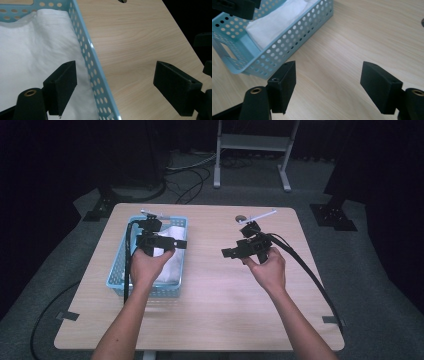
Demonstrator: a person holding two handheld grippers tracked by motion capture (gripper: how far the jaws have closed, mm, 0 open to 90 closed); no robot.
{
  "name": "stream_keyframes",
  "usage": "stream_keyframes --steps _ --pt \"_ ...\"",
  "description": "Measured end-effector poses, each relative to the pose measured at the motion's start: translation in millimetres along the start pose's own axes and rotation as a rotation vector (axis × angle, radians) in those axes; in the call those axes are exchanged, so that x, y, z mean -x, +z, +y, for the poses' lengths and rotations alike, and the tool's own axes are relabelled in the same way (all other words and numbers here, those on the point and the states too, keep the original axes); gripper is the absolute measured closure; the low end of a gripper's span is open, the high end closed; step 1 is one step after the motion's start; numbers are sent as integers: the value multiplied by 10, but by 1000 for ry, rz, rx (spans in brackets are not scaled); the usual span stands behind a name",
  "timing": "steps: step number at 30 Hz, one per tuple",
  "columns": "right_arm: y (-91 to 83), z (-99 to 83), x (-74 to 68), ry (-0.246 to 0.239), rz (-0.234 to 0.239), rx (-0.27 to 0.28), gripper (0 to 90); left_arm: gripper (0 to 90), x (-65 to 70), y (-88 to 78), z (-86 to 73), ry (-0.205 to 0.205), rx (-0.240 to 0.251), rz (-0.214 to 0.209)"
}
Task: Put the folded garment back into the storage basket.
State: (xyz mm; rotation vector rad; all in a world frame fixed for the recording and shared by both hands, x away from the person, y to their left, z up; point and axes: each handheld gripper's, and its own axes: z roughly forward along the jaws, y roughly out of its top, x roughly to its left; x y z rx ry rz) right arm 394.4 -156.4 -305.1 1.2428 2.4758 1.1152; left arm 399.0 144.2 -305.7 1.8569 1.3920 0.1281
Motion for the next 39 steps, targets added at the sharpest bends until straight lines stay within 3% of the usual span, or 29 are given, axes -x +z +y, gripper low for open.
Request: stream_keyframes --steps 2,19,36,39 --pt "-14 -22 10 -14 -10 1 287 187 20 14 4 -1 3 -2" --pt "-101 -276 233 20 -19 20 282 187 227 199 35 21 -4 -3" --pt "-184 -421 317 -29 -66 30 280 187 484 414 53 39 7 -27" --pt "-182 -477 376 -9 -62 31 279 187 531 477 50 39 5 -37"
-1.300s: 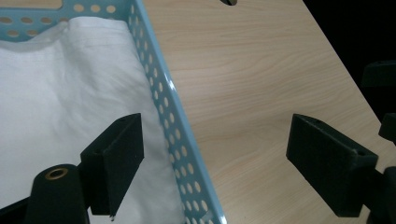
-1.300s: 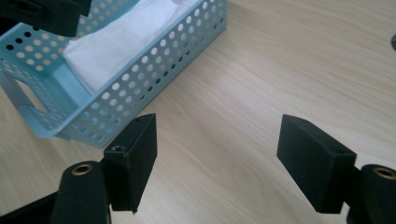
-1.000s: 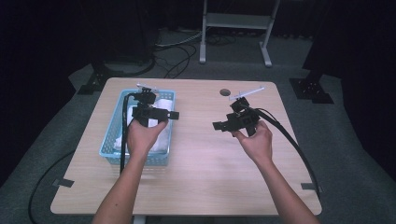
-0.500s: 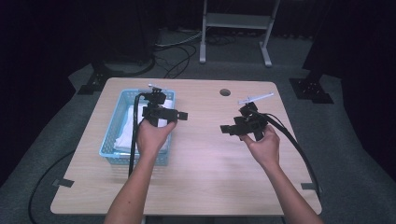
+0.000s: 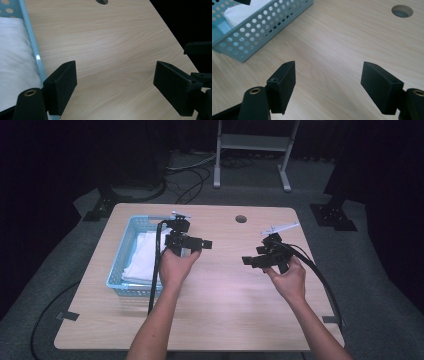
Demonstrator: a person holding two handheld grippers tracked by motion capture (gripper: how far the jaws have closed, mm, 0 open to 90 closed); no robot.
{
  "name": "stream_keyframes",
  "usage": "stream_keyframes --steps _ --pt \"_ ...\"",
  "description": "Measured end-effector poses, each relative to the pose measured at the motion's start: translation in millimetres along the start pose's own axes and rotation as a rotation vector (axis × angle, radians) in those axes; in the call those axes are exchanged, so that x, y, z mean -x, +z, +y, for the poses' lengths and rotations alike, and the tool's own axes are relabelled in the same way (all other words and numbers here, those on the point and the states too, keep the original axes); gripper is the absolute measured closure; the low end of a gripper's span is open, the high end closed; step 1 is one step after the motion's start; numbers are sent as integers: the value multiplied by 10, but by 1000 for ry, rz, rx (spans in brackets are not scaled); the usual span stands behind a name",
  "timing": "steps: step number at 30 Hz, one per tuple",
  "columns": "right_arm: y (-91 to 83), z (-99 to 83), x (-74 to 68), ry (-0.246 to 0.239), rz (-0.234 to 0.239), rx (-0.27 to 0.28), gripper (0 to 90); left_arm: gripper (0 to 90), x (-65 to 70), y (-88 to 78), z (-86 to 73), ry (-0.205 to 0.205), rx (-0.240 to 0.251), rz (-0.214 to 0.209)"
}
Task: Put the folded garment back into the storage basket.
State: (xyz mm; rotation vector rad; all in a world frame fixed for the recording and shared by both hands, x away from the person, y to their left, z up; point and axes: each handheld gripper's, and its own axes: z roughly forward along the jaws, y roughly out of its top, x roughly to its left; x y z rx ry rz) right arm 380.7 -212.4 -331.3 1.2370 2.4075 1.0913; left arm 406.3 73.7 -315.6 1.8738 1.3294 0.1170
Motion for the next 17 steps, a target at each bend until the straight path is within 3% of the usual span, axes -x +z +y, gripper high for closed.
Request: stream_keyframes --steps 17 --pt "-115 -339 307 60 -23 23 270 187 251 286 -3 51 -11 -44"
